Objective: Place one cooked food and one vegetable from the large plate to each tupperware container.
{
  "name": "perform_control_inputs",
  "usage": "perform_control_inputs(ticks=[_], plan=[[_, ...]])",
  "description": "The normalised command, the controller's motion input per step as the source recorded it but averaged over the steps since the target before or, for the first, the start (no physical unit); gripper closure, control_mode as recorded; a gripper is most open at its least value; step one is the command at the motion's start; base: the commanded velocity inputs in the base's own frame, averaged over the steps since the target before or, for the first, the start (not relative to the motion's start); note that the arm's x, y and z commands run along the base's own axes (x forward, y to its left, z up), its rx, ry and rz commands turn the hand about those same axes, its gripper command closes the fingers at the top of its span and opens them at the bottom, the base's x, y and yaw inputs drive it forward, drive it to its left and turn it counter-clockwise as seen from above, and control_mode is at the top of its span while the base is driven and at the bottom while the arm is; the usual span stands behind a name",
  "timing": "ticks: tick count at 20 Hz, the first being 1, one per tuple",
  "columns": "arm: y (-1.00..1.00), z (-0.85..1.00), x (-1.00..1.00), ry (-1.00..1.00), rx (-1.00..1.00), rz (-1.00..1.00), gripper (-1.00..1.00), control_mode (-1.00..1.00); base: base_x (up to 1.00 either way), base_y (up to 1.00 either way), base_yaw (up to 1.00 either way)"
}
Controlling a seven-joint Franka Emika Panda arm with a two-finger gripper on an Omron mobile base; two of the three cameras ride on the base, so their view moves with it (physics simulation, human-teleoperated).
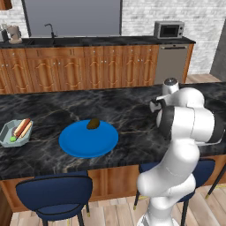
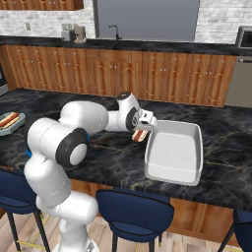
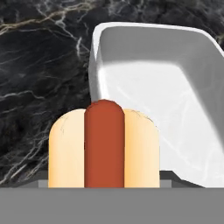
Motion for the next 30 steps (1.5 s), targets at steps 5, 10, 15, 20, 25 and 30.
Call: perform_control_inputs(ticks=[5,10,15,20,25,30], plan=[[-0.78,0.05,0.0,0.02,0.05,0.0,1.0,-1.0,0.0,0.0,0.0],[-0.56,0.02,0.0,0.05,0.03,0.01,1.0,-1.0,0.0,0.0,0.0],[-0.27,-0.14,0.0,-0.01,0.02,0.08,1.0,-1.0,0.0,0.0,0.0],[-0.03,-0.48,0.0,0.0,0.0,0.06,1.0,-1.0,0.0,0.0,0.0],[0.0,-0.61,0.0,0.0,0.0,0.07,1.0,-1.0,0.0,0.0,0.0],[0.0,-0.28,0.0,-0.01,0.0,0.01,-1.0,-1.0,0.0,0.0,0.0]])
